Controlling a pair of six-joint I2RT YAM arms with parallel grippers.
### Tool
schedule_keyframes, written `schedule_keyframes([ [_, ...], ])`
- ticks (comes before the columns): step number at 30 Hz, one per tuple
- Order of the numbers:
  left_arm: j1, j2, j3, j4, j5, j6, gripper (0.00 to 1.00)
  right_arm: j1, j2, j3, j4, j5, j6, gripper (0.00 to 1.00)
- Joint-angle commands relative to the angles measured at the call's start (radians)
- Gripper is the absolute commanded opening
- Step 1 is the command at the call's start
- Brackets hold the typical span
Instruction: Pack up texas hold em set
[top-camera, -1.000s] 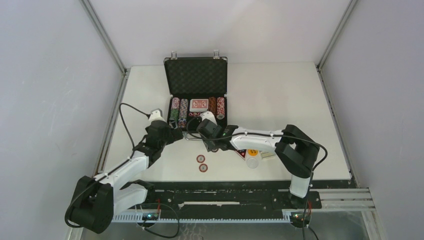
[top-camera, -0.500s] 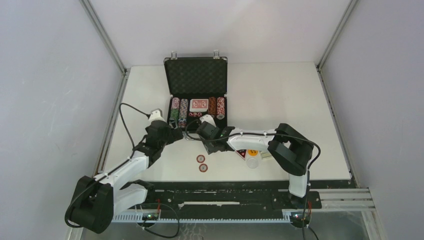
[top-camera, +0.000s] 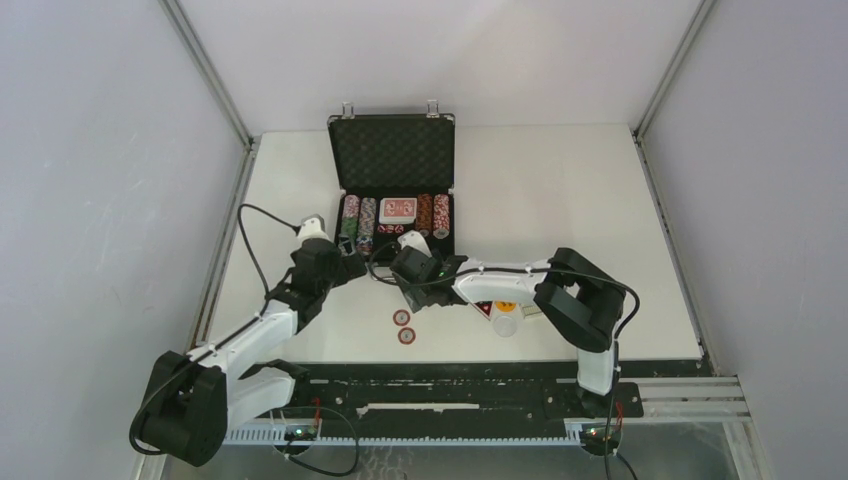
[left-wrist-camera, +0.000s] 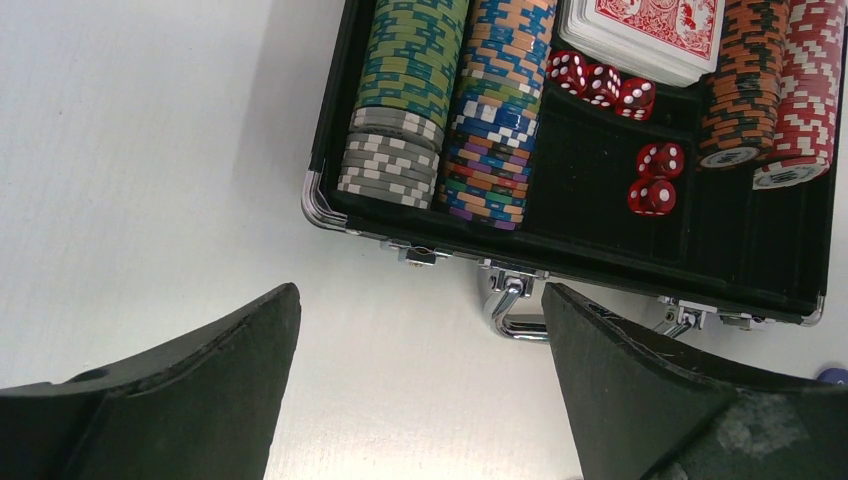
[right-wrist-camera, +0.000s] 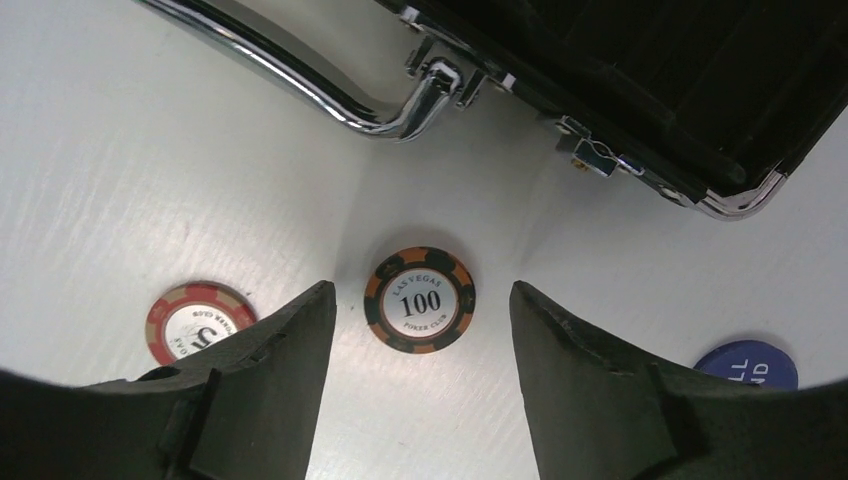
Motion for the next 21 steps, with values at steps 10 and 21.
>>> schedule_keyframes([
  [10,0.0,-0.043,0.053,-0.044,-0.116,-0.099,0.99,0.073,-0.113,0.012,0.027,-0.012,-0.012,0.69],
  [21,0.028,-0.023,0.054,-0.083,-0.143,-0.172,0.99,0.157,-0.046,0.056,0.048,-0.084,0.012,0.68],
])
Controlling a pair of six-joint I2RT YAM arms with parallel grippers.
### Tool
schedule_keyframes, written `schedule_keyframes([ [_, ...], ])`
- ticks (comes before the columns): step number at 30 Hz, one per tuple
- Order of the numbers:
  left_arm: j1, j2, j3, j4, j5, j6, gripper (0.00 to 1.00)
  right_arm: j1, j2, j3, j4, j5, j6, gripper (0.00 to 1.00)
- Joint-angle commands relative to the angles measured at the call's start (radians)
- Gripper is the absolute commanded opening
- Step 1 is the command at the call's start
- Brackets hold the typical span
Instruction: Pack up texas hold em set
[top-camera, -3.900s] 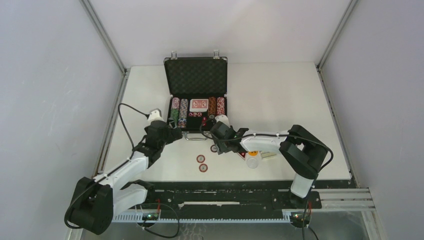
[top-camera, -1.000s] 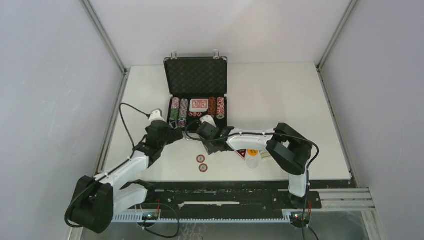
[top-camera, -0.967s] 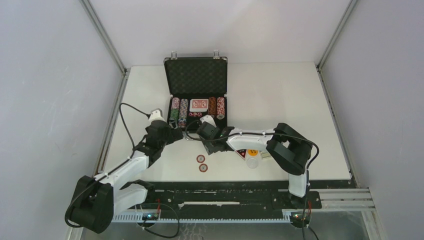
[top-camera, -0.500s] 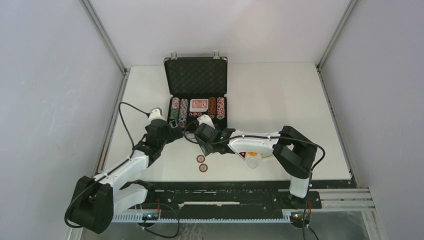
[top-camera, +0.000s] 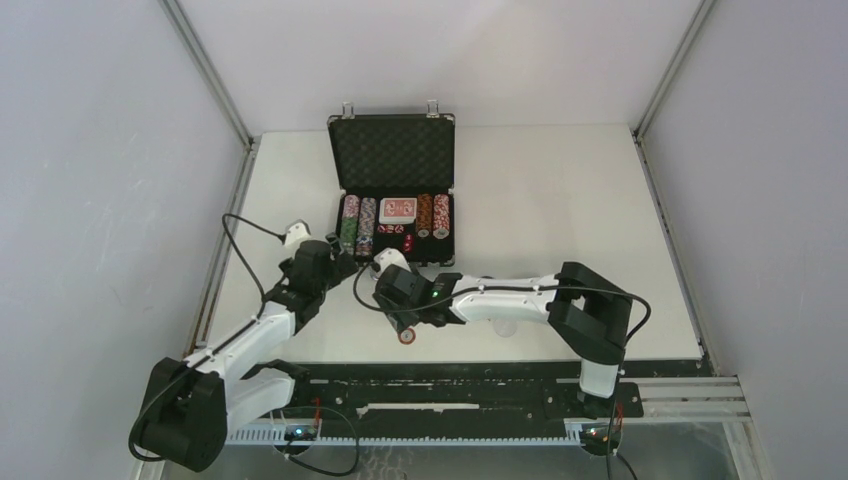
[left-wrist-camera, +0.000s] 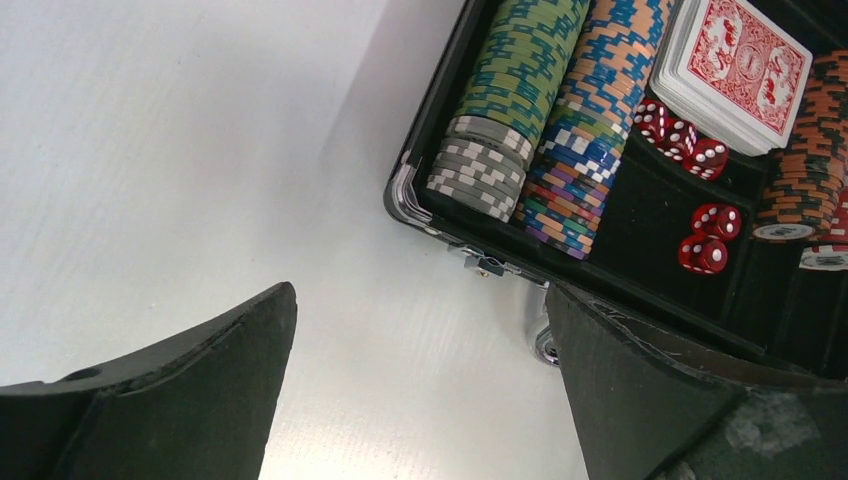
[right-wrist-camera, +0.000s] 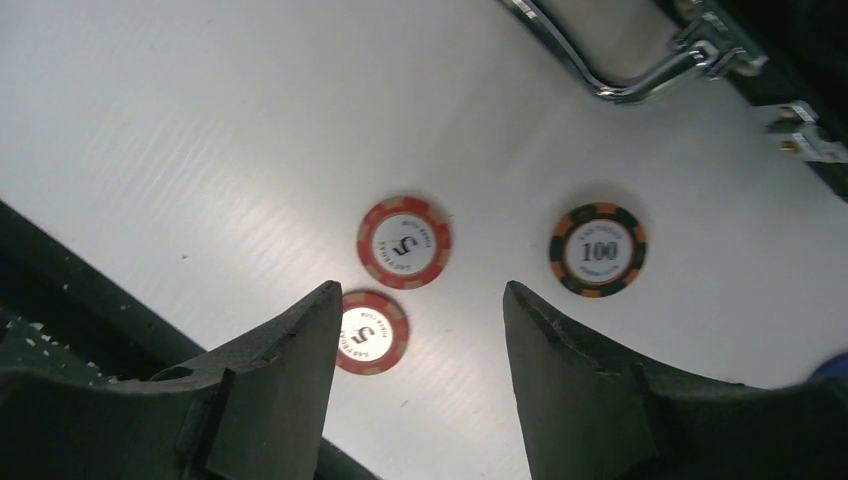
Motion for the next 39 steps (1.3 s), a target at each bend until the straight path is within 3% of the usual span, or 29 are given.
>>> schedule_keyframes([
  [1,0.01,0.004,0.051,0.012,-0.012,-0.035,0.99,0.022,0.037,0.064,0.036,-0.036,0.013,0.68],
  [14,0.016,0.007,0.041,0.029,0.002,-0.039,0.99,0.032,0.088,0.08,-0.006,-0.03,0.016,0.67],
  [22,0.017,0.012,0.042,0.032,0.016,-0.039,0.99,0.051,0.049,0.011,0.0,-0.033,0.042,0.71],
  [39,0.017,0.025,0.048,0.035,0.031,-0.03,0.99,0.089,0.024,-0.036,-0.024,-0.02,0.076,0.7],
])
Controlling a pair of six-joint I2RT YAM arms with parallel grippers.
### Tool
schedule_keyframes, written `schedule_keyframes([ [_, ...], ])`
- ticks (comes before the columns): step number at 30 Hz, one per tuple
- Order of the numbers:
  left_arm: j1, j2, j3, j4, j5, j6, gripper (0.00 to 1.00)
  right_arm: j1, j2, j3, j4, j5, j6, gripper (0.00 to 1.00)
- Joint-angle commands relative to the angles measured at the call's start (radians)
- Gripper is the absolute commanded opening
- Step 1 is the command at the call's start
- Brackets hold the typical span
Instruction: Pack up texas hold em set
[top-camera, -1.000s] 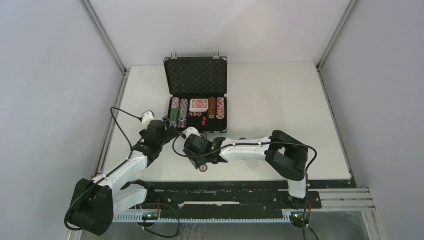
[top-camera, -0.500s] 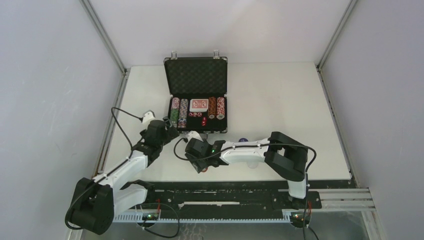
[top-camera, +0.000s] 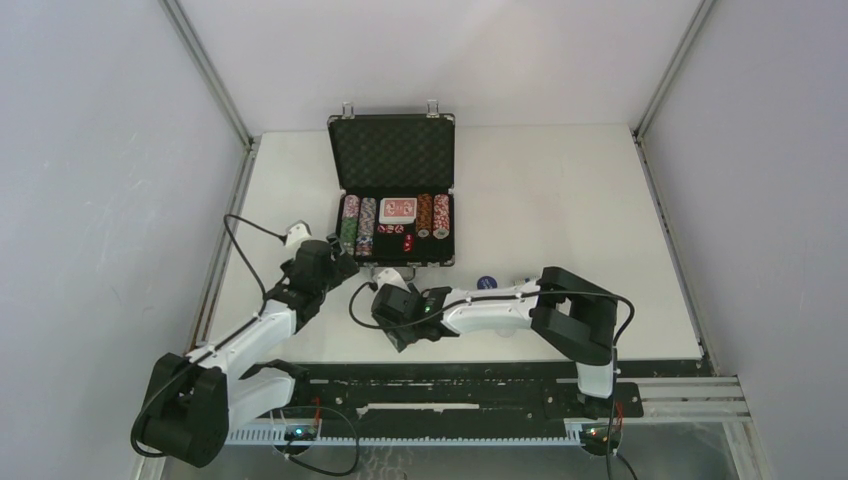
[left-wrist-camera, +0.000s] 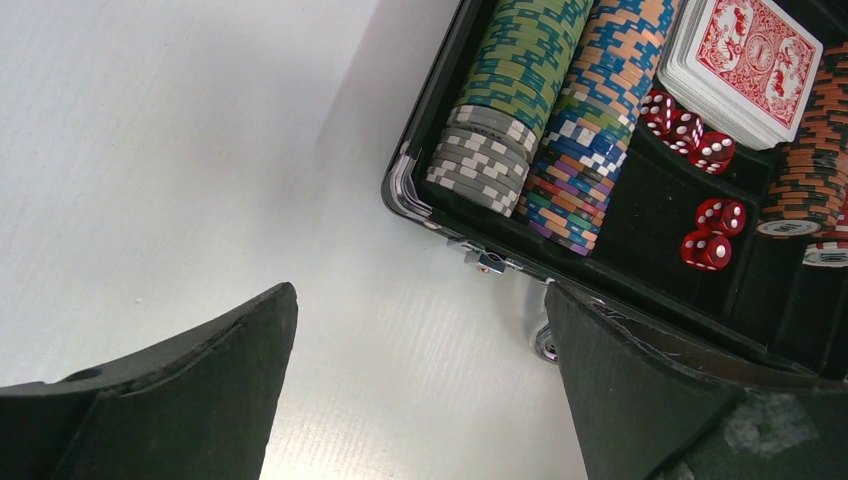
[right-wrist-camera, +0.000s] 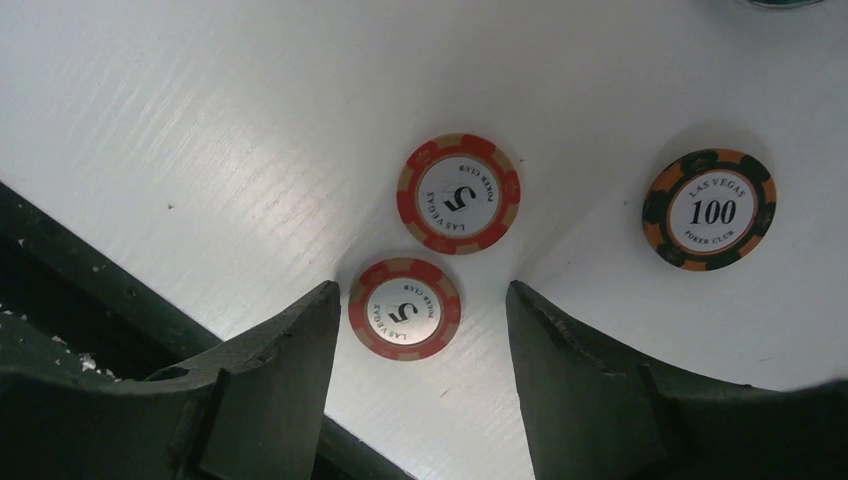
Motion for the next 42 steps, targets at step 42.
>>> schedule_keyframes([
  [42,0.007,0.005,0.051,0.039,0.031,0.007,0.98,-0.019,-0.103,-0.027,0.002,-0.005,0.027,0.54],
])
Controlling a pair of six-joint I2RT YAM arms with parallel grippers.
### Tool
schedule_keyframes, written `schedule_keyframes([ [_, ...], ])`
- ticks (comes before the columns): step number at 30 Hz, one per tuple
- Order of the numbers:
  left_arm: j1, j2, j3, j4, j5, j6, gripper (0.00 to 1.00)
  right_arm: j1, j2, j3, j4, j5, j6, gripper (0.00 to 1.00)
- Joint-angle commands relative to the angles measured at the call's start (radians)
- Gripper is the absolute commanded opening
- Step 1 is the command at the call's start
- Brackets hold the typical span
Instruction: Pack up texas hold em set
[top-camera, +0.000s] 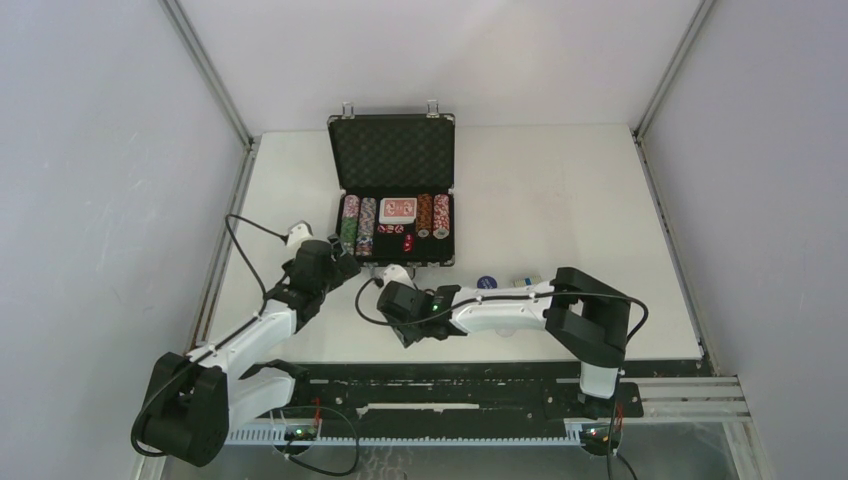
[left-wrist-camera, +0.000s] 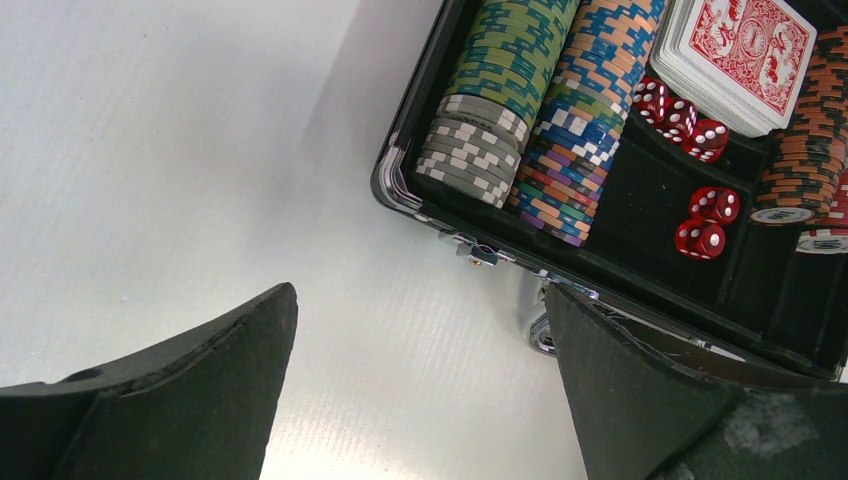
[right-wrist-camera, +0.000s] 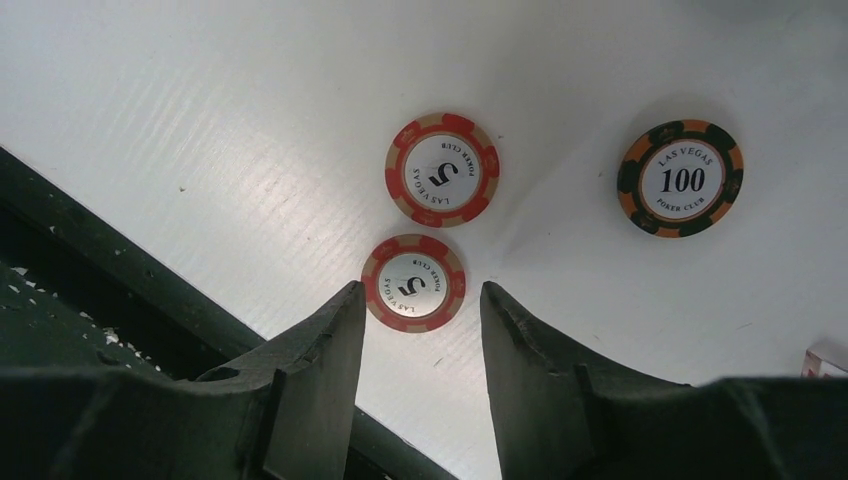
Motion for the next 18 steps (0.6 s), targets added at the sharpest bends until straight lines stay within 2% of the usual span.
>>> schedule_keyframes([
  [1,0.007,0.001,0.05,0.036,0.004,0.007,0.99,-0.005,-0.037,0.017,0.007,0.0,-0.009,0.56],
  [4,0.007,0.001,0.051,0.036,0.003,0.006,0.99,0.001,-0.02,0.031,0.0,0.002,-0.015,0.62],
  [18,0.007,-0.008,0.049,0.036,0.006,0.007,0.99,0.025,0.052,0.037,0.011,-0.009,0.008,0.62],
])
